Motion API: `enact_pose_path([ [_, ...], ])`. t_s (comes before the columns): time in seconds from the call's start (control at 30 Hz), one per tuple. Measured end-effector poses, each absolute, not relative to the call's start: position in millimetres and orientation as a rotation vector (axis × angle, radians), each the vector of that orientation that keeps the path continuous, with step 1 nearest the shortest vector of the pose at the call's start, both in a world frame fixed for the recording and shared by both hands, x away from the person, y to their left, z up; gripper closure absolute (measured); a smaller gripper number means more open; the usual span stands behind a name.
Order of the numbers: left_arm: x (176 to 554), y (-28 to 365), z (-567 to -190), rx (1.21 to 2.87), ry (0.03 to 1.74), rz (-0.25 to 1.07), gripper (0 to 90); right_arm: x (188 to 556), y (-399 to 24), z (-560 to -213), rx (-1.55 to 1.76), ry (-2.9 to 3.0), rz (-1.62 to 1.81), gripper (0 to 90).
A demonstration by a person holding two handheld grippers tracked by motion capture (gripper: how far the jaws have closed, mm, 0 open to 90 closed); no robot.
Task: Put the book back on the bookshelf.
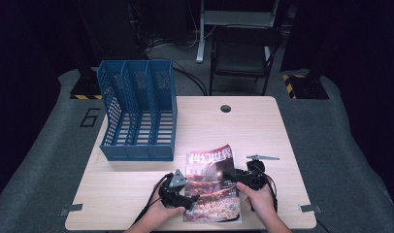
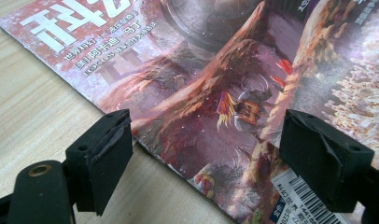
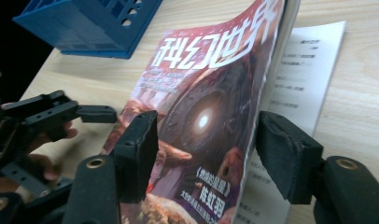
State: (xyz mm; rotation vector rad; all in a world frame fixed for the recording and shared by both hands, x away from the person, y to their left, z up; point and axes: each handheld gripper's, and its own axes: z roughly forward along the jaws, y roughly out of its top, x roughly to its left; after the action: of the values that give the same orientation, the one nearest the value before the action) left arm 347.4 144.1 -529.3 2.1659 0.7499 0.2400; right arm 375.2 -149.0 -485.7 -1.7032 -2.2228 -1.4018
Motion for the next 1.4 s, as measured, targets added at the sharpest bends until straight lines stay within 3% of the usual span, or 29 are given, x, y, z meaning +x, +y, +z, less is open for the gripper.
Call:
enact_pose_path([
  [0.97,347,144,-530,2.157,0.755,0.249,17.1,388,-135,-508,-1.622,-2.34,-1.178,39.0],
  [1.13,348,144,-530,2.155,0.752,0.256,17.1,387,-130,-507,-1.548,-2.356,-1.164,32.8],
  [1.4,348,143,-530,2.147,0.758,0.251,17.2,392,-138,-510,-1.557,-2.337,-1.163,49.2],
])
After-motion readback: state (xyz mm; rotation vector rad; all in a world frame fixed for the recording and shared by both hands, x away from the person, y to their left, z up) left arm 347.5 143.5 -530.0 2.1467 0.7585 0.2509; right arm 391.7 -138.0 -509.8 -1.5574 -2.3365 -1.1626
